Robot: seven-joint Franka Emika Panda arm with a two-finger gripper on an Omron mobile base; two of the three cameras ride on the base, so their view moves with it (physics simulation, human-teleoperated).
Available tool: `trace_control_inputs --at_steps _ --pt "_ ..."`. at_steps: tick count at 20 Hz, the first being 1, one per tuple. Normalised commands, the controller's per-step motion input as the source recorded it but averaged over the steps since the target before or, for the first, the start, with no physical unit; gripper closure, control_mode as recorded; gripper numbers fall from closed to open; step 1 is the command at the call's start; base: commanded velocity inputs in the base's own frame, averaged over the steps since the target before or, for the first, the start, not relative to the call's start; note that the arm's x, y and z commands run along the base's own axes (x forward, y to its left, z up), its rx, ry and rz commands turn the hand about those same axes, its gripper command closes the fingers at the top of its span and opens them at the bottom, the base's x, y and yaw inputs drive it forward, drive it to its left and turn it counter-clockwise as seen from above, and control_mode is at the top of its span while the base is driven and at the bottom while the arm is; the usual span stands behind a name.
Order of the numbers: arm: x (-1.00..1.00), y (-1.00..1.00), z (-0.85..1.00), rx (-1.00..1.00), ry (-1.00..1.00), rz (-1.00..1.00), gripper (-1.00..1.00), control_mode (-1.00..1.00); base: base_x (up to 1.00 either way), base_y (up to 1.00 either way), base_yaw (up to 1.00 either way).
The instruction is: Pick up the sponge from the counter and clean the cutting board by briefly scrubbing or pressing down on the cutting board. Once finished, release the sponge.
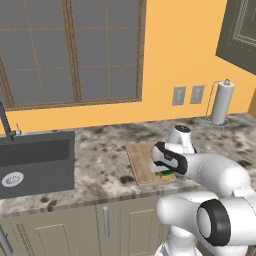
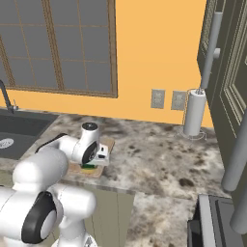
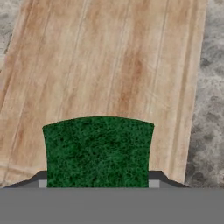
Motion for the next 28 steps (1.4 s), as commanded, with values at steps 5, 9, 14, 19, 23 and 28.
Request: trace_control_inputs --at_steps 5,9,14,19,23,28 --pt "0.04 0.44 -0.42 0.0 0.0 0.0 1.0 -1.0 0.0 0.0 0.0" --pt "0.0 0.48 -0.49 0.0 0.0 0.0 1.0 -1.0 0.0 0.0 0.0" --pt "0.07 0.62 -0.29 0.0 0.0 0.0 1.0 -1.0 0.0 0.0 0.0" --pt "0.05 0.74 -0.08 0.0 0.0 0.0 1.0 -1.0 0.0 0.0 0.0" --pt "0.0 0.58 0.0 0.0 0.0 0.0 1.0 -1.0 0.0 0.0 0.0" --pt "-0.11 0.06 0.12 0.0 0.0 0.0 1.0 -1.0 0.0 0.0 0.0"
